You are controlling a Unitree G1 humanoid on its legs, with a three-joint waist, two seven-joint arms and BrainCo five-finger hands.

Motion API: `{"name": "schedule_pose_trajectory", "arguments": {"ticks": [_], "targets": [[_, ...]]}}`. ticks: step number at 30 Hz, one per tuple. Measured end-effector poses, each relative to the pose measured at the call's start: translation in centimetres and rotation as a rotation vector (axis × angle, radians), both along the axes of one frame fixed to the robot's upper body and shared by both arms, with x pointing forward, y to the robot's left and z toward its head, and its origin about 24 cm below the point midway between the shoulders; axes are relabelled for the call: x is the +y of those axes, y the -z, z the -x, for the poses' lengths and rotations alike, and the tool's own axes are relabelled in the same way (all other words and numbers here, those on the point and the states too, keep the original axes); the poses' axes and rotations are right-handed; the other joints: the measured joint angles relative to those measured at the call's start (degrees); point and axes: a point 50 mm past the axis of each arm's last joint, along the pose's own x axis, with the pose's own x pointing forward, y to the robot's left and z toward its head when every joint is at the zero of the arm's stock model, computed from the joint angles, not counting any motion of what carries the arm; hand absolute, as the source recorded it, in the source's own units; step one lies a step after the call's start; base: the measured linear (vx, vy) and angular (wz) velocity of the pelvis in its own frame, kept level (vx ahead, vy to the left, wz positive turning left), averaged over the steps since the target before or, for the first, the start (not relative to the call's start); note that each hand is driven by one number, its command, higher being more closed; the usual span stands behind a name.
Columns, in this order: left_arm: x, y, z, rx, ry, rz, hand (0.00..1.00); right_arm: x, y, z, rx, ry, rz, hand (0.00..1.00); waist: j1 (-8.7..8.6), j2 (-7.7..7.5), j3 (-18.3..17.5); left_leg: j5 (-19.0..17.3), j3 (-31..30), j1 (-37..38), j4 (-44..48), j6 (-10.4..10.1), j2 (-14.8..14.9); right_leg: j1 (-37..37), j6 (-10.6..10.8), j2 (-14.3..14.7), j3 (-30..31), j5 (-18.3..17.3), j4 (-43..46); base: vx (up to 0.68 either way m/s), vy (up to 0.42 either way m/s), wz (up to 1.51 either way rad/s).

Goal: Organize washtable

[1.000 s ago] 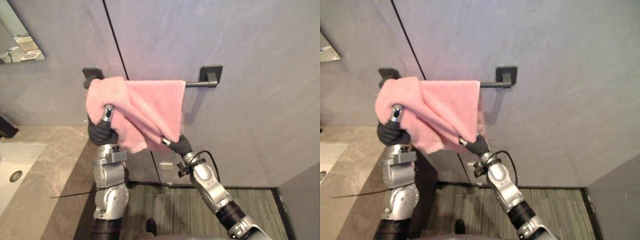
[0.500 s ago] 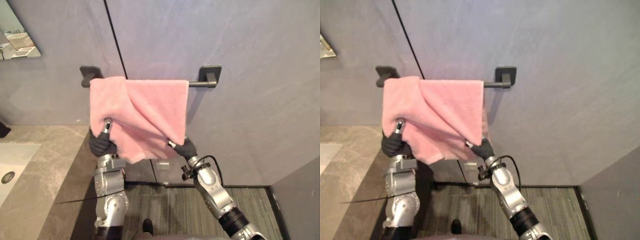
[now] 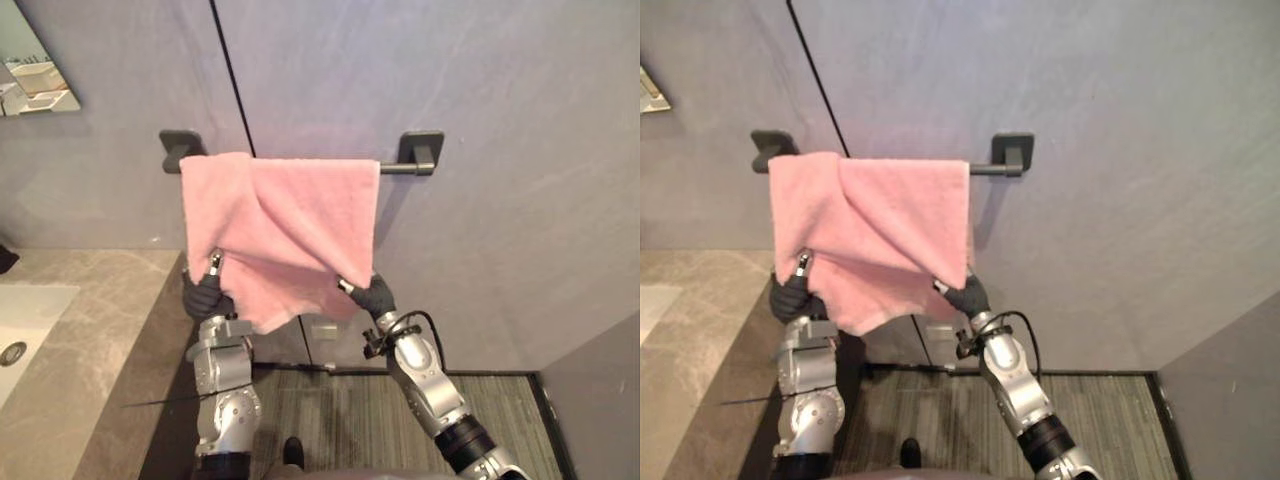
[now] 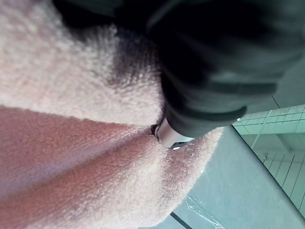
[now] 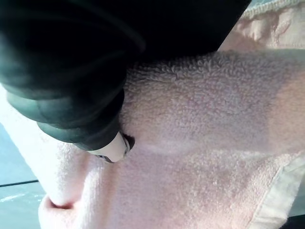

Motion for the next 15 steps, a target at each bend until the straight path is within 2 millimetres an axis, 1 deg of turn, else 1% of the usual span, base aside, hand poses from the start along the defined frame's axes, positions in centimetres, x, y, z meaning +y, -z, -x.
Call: {"name": "schedule_pose_trajectory", "arguments": {"ticks": [9,15], "targets": [[0.06,0.48,0.34,0.026,-0.002,-0.013,1.0,-0.31,0.35,0.22,0.022,0.037,-0.025,1.0,-0.02,-0.06,0.04,-0.04,0.04,-0.02,0.0,0.01,0.02,0.0,0.01,0.01,0.01,-0.01,-0.13,0.0,0.0,0.0],[-0.02,0.52,0.31,0.032,0.005,-0.024,1.0,-0.66,-0.19,0.32,0.006,0.055,-0.054,1.0,-0.14,-0.16,0.1,-0.09,0.13,-0.08,0.0,0.05,0.02,0.0,0.05,0.0,0.06,0.02,-0.37,0.0,0.0,0.0]]}}
